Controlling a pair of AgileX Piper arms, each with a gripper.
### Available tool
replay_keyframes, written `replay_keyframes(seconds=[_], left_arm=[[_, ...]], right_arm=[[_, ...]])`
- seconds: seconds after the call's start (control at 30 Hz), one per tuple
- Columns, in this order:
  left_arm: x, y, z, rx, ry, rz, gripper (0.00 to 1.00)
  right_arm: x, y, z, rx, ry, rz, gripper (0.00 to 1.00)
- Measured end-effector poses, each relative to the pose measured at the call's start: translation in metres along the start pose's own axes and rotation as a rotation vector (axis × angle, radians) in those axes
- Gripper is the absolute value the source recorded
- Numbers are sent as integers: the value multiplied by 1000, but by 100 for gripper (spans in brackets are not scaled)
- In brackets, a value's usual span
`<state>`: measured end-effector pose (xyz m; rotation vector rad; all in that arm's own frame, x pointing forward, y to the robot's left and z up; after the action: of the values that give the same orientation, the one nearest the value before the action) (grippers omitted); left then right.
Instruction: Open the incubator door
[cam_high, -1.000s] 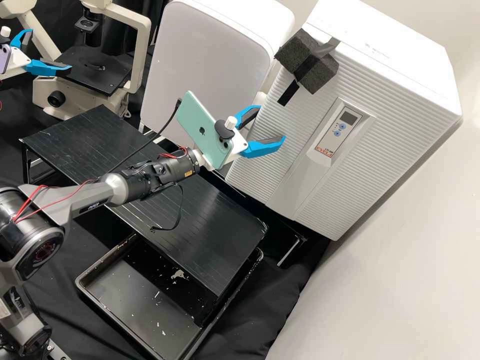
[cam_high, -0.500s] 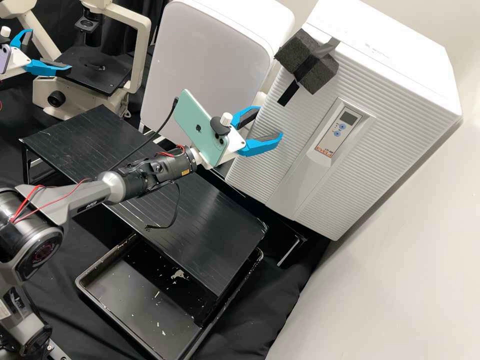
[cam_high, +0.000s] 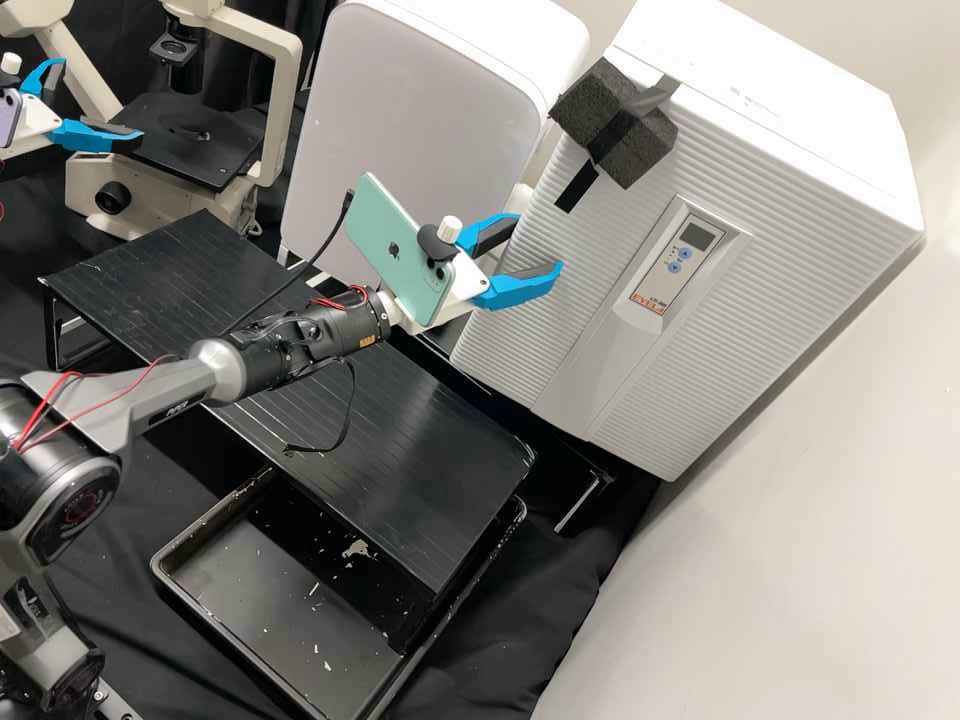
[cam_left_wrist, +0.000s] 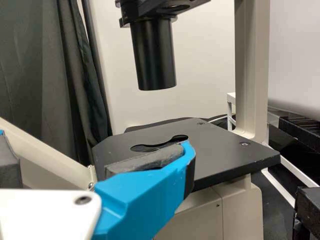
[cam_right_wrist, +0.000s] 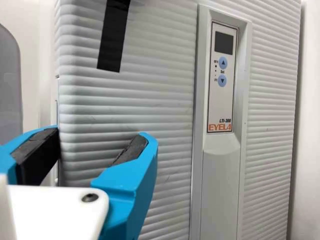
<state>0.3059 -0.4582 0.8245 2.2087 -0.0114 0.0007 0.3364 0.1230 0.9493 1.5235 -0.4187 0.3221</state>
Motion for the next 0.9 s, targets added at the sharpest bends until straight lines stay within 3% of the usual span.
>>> replay_keyframes(seconds=[0.3,0.67,0.9], left_arm=[[0,0,0,0,0,0,100],[0,0,0,0,0,0,100],[0,0,0,0,0,0,100]], right_arm=[[-4,1,2,-1,-5,-2,0],[-31,18,9,-34,0,24,0],[-60,14,0,-145,-31,139,0]])
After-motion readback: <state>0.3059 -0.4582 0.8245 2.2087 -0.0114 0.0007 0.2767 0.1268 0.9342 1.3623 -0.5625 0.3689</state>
